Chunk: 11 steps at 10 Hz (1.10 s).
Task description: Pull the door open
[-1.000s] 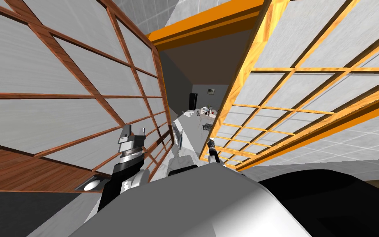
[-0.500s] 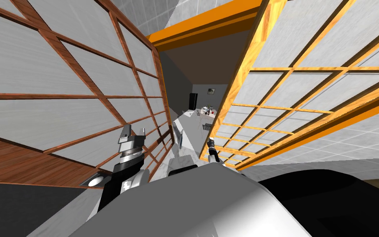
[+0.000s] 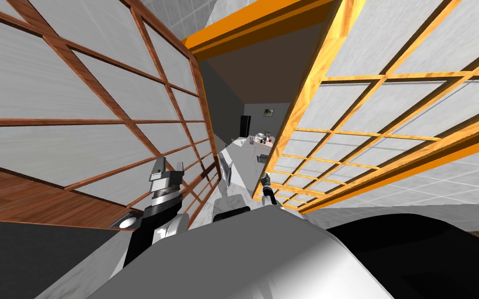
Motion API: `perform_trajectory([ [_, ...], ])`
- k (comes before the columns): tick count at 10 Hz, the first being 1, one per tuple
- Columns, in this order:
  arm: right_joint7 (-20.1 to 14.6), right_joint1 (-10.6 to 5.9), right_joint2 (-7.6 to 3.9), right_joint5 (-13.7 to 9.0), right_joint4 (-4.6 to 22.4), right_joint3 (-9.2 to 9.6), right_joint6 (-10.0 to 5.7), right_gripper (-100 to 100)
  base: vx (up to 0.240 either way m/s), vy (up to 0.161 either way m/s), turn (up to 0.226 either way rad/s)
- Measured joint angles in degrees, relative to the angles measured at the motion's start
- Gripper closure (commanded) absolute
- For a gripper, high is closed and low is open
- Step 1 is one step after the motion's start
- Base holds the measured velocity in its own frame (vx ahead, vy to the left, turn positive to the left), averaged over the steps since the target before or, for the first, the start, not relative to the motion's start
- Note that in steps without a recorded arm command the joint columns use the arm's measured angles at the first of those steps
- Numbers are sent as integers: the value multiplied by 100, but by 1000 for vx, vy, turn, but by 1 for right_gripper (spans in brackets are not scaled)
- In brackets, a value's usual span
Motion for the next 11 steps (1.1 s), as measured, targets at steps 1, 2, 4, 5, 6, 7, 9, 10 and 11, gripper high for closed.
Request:
perform_trajectory([
  [1, -155, 20, -6, -77, -30, 14, -26, -100, -86, -38, 29],
  [2, -315, 38, -9, -155, -48, 41, -53, -100, -67, -28, 19],
  [4, -564, 39, -3, -247, -37, 89, -104, -100, -68, -8, 59],
  [5, -722, 55, 13, -328, -70, 131, -126, -100, -53, -4, 13],
  [6, -842, 64, 18, -367, -87, 153, -137, -100, -64, -4, 31],
  [7, -990, 82, 26, -432, -116, 189, -152, -100, -84, -9, 75],
  [9, -1292, 101, 43, -567, -152, 263, -195, -100, -57, -15, 37],
  [10, -1448, 110, 52, -637, -169, 300, -215, -100, -48, -14, 21],
  [11, -1558, 118, 58, -675, -190, 319, -224, -100, -49, -7, 42],
])
